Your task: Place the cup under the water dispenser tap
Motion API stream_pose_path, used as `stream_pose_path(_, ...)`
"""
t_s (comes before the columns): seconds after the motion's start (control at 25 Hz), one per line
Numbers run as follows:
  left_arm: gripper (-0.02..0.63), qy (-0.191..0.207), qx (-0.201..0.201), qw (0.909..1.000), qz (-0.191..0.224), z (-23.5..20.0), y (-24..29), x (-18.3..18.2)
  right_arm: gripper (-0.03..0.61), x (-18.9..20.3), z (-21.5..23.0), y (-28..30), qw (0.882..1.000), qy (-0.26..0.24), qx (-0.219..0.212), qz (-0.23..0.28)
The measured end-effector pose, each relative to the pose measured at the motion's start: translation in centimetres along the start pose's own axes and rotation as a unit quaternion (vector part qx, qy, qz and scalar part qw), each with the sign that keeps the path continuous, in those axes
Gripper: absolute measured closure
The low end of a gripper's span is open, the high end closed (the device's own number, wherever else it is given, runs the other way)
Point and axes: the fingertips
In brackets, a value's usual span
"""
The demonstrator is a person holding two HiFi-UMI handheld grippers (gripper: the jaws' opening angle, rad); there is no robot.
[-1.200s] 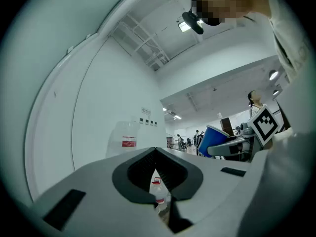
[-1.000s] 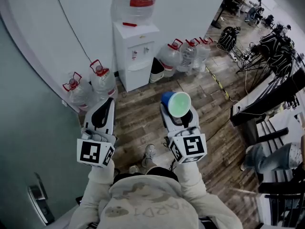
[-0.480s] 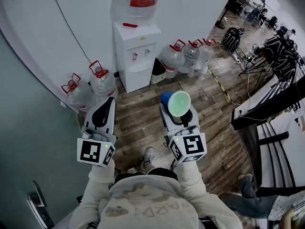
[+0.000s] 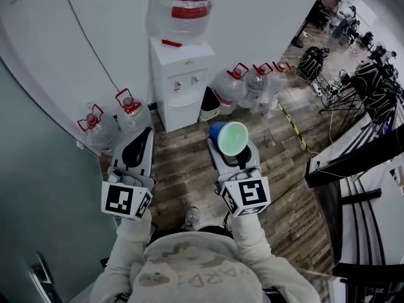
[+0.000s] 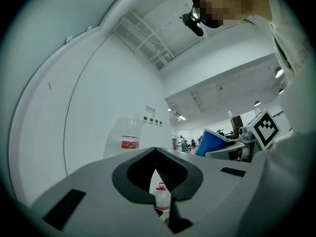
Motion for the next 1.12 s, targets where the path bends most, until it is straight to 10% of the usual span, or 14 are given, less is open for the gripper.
stream_pose_path(1.12, 0.607, 0.008, -0.005, 0.9999, -0.004, -3.3, 13.7, 2.3, 0.319, 2.0, 8.4, 11.4, 1.0, 0.015, -0.023, -0.003)
Point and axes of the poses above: the fingertips, and each gripper's own axes: y forward along the fingers, z to its right, x out of its underside, and after that the axes turned 1 degree about -z, right-handed
